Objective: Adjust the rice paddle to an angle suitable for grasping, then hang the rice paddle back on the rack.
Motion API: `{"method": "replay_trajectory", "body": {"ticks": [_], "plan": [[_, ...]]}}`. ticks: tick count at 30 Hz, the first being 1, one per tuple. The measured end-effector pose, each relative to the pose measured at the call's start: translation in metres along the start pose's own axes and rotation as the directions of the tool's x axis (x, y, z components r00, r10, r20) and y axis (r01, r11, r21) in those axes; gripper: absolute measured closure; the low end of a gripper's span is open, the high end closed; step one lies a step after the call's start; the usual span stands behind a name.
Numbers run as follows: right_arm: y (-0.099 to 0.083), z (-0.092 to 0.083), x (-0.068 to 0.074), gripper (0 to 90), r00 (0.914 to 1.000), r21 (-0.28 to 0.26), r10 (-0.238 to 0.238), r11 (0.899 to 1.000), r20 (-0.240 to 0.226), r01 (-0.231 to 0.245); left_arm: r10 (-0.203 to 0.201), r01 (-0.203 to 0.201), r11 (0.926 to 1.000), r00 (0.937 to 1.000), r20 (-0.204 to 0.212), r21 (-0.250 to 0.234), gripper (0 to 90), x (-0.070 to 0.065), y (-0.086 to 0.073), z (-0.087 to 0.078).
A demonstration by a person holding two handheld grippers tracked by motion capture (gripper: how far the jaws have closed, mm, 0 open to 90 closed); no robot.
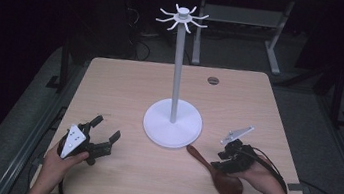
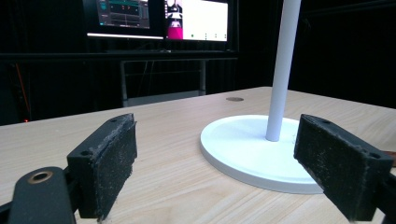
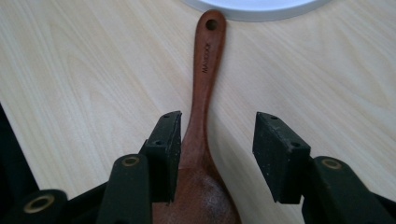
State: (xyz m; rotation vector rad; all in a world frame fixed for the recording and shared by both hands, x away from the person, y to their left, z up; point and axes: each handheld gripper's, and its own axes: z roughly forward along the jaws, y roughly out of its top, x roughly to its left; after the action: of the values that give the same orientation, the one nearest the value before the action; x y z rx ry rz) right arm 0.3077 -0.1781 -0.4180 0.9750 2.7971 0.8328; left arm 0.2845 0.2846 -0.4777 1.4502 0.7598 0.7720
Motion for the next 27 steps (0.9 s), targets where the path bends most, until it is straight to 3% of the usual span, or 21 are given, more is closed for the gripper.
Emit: {"method": "replay_trajectory", "body": {"ticks": [3,16,24,27], "plan": [[0.008,0.002,0.003,49.4,0.9998,0.043,-0.017,0.999,-0.008,0.017,0.000,0.000,1.0000,1.0000,0.000,0.000,12.7,0.000,0.000,0.000],[0.027,0.015,0.010,51.2,0.9985,0.127,-0.051,0.990,-0.019,0.053,0.000,0.000,1.0000,1.0000,0.001,0.000,12.6,0.000,0.000,0.000],[0.034,0.032,0.011,58.9,0.9993,0.244,-0.032,0.969,-0.020,0.036,-0.001,0.001,1.0000,1.0000,0.000,0.000,12.7,0.000,0.000,0.000],[0.036,0.037,0.011,61.7,0.9995,0.264,-0.029,0.964,-0.009,0.030,0.000,0.000,1.0000,1.0000,0.001,0.000,12.7,0.000,0.000,0.000]]}}
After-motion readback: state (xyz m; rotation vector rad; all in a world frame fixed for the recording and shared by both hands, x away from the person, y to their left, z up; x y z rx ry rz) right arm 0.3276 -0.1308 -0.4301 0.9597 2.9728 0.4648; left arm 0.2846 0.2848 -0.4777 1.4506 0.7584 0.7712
